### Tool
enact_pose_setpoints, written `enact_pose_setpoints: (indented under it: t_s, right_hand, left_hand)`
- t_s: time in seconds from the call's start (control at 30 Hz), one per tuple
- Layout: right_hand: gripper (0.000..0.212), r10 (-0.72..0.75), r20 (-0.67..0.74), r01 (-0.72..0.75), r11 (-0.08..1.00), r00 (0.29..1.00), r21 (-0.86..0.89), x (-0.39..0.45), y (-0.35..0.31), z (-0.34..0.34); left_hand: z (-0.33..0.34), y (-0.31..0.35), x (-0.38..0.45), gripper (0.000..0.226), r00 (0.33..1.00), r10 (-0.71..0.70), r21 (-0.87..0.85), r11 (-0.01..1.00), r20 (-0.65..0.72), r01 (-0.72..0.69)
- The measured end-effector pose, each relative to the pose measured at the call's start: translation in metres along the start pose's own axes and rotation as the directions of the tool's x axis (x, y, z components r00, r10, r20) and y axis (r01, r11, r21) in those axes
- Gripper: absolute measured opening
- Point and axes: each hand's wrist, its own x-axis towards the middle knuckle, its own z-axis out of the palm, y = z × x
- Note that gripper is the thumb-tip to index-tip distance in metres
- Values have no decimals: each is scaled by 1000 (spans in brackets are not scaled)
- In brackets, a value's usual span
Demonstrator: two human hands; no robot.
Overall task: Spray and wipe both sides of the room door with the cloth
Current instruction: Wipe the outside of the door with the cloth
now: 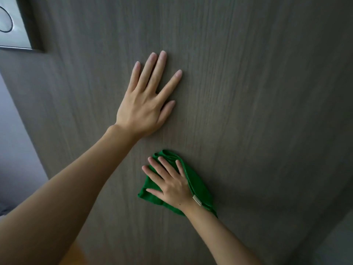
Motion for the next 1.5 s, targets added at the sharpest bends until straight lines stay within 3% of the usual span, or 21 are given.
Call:
enact_pose_setpoints:
  t_s: [0.1, 0.3, 0.43, 0.6, 0.8, 0.9, 0.97, 1.23, 1.5]
  right_hand:
    - [72, 48, -59, -51, 997, 997, -54, -19, 47, -9]
    - [76, 333, -139, -349, 931, 933, -112, -26, 154, -46]
    - [83, 476, -155, -488, 872, 865, -45, -7, 143, -47]
    - [89, 540, -163, -548, 836, 826, -8, 23, 110, -45]
    - [90, 463, -162, -471, 882, 871, -10, 83, 50, -37]
    - [87, 431, -146, -436, 900, 891, -5, 108, 20, -36]
    - [86, 413, -129, -417, 909, 901, 2, 123, 1, -35]
    - [90, 120, -51, -117, 992, 992, 54, 167, -82, -17]
    - [103, -162, 47, 158, 983, 986, 94, 173, -133, 4]
  left_hand:
    - [0, 0, 0, 54, 1000, 2, 9, 1000, -8, -2]
    - [0, 2, 0, 55, 1000, -2, 26, 1000, 0, 2]
    - [-3, 1, 0, 53, 1000, -2, 22, 1000, 22, 1]
    - [-20, -11, -3, 55, 996, 43, -74, 997, 74, -37]
    - [-50, -97, -40, 54, 995, -76, 108, 992, 63, 68]
    - [-63, -143, -48, 58, 978, -157, 217, 968, 138, 125]
    - [-66, -160, -48, 62, 975, -141, 249, 964, 174, 95]
    - [-59, -168, -51, 65, 983, -99, 264, 963, 155, 56]
    - [-62, -162, -49, 65, 974, -147, 255, 962, 171, 100]
